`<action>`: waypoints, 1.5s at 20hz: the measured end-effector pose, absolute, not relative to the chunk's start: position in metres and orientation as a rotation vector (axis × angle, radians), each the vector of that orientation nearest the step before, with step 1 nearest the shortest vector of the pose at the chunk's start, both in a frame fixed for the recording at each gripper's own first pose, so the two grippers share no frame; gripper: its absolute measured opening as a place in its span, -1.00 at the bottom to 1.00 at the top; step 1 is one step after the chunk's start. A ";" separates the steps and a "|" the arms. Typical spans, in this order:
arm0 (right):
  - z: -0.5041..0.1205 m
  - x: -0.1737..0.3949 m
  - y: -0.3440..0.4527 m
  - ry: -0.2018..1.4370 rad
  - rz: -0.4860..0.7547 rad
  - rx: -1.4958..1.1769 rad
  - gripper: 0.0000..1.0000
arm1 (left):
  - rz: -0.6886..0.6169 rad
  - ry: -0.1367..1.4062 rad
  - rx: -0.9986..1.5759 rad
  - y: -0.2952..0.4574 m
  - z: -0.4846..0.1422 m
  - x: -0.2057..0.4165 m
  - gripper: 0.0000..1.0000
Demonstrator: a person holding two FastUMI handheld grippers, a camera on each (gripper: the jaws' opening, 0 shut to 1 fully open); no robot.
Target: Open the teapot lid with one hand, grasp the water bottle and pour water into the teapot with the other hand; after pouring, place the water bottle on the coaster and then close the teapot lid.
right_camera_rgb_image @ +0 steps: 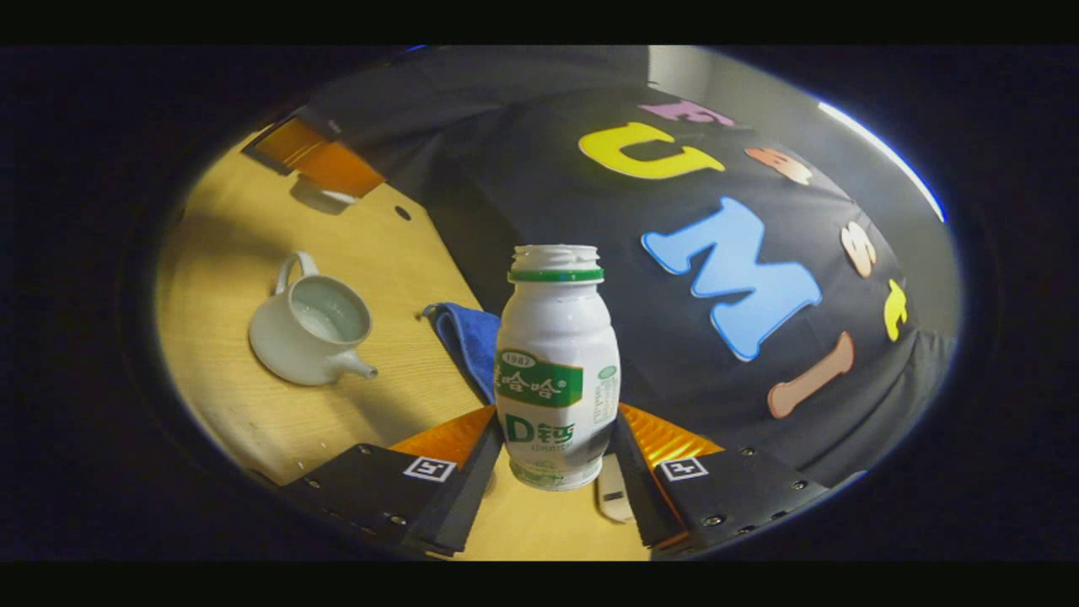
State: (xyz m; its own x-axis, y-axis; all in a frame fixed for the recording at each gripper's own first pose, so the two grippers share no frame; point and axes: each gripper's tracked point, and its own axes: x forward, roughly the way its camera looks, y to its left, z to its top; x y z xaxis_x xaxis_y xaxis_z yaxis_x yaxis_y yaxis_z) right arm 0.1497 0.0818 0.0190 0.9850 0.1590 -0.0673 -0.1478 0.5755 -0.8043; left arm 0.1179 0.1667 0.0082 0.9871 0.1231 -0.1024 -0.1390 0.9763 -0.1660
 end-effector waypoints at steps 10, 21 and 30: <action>0.026 0.134 0.041 0.032 0.063 -0.547 0.45 | 0.023 0.070 -0.170 0.123 0.011 0.125 -0.77; 0.030 0.124 0.026 0.051 0.066 -0.468 0.45 | -0.092 0.054 -0.120 0.073 0.006 0.142 -0.70; 0.035 0.122 0.021 0.045 0.066 -0.431 0.45 | -0.110 0.091 -0.039 0.055 -0.012 0.156 -0.77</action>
State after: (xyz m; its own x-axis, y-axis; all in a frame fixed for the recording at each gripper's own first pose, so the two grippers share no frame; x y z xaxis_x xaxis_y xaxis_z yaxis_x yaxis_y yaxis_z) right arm 0.1220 0.0211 0.0346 0.9968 0.0547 -0.0578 -0.0738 0.9063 -0.4161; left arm 0.1557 0.0549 -0.0115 0.9898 -0.1112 -0.0887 0.1076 0.9932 -0.0442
